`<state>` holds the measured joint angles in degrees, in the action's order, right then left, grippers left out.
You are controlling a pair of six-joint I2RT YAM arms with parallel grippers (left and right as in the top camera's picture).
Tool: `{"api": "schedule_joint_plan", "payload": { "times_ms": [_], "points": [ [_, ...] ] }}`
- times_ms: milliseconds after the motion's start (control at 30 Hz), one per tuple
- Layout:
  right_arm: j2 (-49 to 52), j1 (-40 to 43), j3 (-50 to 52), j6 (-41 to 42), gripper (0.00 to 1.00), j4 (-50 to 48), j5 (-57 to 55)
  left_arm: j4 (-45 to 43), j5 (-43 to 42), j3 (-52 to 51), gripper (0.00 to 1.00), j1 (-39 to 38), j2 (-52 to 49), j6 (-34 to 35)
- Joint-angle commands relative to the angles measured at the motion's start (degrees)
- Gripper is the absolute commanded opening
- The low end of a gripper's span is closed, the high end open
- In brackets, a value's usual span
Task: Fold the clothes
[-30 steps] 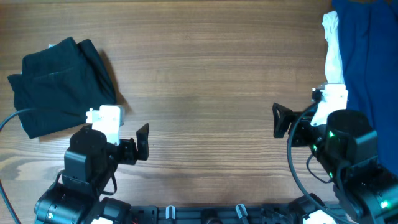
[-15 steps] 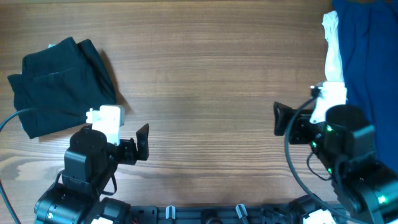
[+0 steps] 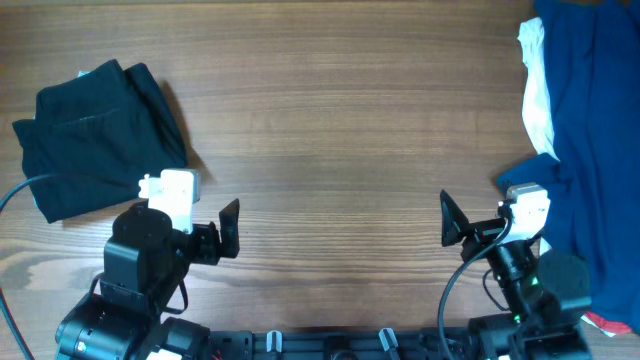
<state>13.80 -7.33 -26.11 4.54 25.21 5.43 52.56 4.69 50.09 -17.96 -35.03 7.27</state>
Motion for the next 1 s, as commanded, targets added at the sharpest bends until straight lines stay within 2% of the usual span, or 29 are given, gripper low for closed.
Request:
{"api": "schedule_joint_plan", "payload": {
  "times_ms": [0,167,400,600,700,833,967],
  "points": [
    [-7.63,0.31,8.17,3.45,1.00,-7.61,1.92,-0.15,0.57,-0.28,1.00,-0.26,0.00,0.70],
    [-13.73,0.31,16.63,4.48,1.00,-19.08,1.88,-0.17,0.57,-0.28,1.00,-0.26,0.00,0.70],
    [-13.62,0.35,24.48,4.48,1.00,-31.04,0.33,-0.15,0.57,-0.28,1.00,-0.26,0.00,0.70],
    [-13.62,0.35,25.81,4.48,1.00,-30.23,0.37,-0.15,0.57,-0.28,1.00,-0.26,0.00,0.70],
    [-13.62,0.35,25.81,3.26,1.00,-24.94,-1.66,-0.15,0.57,-0.28,1.00,-0.26,0.00,0.70],
    [-13.64,0.35,25.77,2.86,1.00,-25.33,-1.70,-0.15,0.57,-0.28,1.00,-0.26,0.00,0.72],
    [-13.64,0.35,25.79,-3.26,1.00,-25.49,0.28,-0.15,0.57,-0.28,1.00,-0.26,0.00,0.70]
  ]
}}
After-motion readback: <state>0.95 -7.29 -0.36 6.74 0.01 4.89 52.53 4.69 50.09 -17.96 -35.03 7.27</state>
